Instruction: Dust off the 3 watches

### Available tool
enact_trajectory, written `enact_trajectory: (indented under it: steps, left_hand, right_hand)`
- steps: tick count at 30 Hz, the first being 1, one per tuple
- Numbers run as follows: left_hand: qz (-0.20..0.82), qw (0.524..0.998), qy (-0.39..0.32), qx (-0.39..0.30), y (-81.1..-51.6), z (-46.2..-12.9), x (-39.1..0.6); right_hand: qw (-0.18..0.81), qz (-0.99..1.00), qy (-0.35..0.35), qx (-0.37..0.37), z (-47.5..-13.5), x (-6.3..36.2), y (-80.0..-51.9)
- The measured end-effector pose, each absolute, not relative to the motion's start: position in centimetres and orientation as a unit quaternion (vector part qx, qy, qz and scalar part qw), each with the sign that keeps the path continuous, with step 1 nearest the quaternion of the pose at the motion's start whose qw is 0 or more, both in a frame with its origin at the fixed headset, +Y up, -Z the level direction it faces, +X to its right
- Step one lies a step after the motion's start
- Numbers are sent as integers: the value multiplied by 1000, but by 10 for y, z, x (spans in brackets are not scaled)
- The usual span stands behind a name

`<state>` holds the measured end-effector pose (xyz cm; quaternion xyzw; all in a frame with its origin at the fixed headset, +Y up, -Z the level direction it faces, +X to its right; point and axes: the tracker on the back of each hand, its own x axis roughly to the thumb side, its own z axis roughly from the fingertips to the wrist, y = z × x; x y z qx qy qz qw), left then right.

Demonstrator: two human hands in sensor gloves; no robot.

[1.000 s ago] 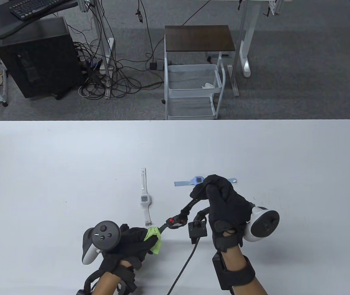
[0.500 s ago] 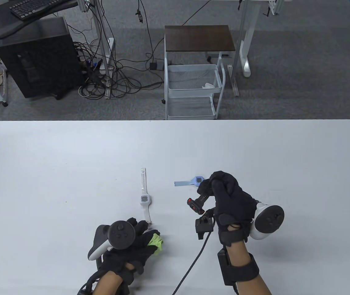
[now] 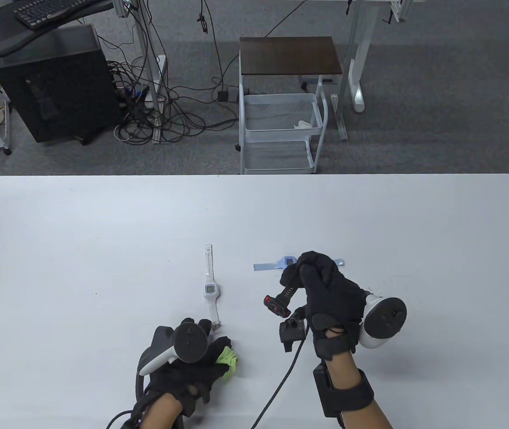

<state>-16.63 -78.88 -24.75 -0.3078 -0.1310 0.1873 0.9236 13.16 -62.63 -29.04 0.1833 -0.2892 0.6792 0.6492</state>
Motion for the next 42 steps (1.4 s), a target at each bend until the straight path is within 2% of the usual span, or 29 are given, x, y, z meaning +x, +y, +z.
enact_trajectory:
  steps: [11, 26, 34, 42]
  left_hand:
    - [171, 920, -158, -315, -793, -247, -157]
    - [158, 911, -153, -348, -795, -245, -155]
    - [192, 921, -169, -294, -781, -246, -159]
    - [296, 912, -186, -213, -766, -245, -172]
  right_hand:
    - [647, 682, -284, 188, -290, 128, -627]
    - [646, 684, -280, 192, -290, 125, -627]
    - [645, 685, -275, 195, -289, 123, -627]
    - [664, 673, -251, 209, -287, 117, -627]
